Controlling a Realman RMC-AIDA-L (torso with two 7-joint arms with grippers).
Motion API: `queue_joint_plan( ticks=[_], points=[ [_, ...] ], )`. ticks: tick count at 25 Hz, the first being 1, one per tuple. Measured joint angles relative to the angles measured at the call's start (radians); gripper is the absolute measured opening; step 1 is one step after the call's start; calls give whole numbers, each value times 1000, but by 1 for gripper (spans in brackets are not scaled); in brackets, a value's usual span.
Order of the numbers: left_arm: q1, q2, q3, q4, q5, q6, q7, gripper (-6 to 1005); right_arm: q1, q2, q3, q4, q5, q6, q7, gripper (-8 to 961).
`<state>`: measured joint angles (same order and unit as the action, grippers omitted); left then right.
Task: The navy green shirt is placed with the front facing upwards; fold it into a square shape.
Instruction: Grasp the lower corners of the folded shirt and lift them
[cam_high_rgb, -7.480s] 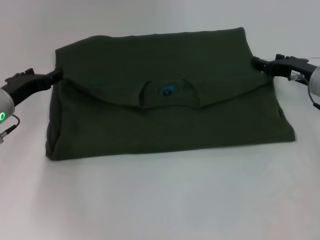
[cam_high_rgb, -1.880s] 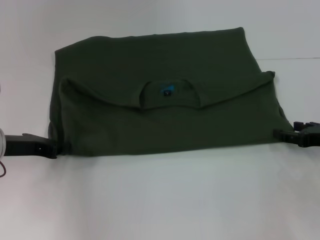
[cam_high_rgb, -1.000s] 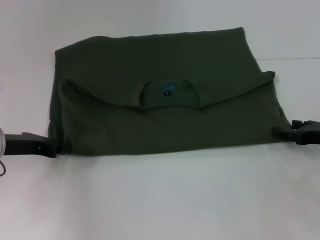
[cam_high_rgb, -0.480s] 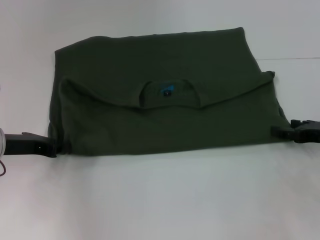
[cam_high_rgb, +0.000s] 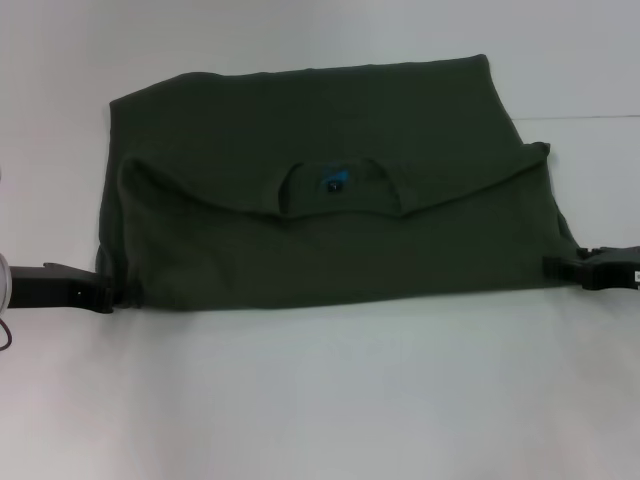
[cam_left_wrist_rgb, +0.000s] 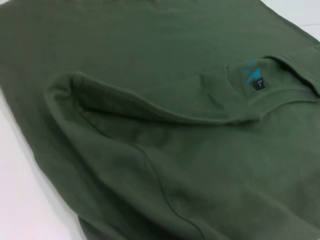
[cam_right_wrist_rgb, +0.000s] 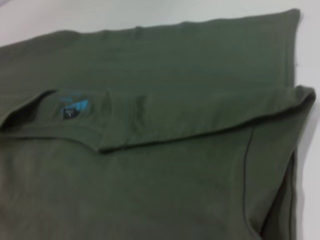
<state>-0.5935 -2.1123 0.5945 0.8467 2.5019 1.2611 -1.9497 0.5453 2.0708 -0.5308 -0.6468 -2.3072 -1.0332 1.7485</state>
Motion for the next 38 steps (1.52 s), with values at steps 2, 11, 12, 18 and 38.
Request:
queue_joint_plan(
  ticks=[2,11,12,18,38],
  points=[
    [0,0,0,0,0,-1,0,29,6,0,-2,1,-12,3,5,572],
    [0,0,-1,1,0,-2,1,29,7,9,-6,-22,-11,5,-1,259],
    [0,0,-1,1,0,-2,2,29,7,9,-5,-26,-11,3,0,238],
    [0,0,0,2,0,14,48,28,-5,10,2,-41,-10,-7,-2,105],
    [155,-5,-237,115,-49,427,607,28,-315,20,44,-118,274,-456,-400,80]
  ],
)
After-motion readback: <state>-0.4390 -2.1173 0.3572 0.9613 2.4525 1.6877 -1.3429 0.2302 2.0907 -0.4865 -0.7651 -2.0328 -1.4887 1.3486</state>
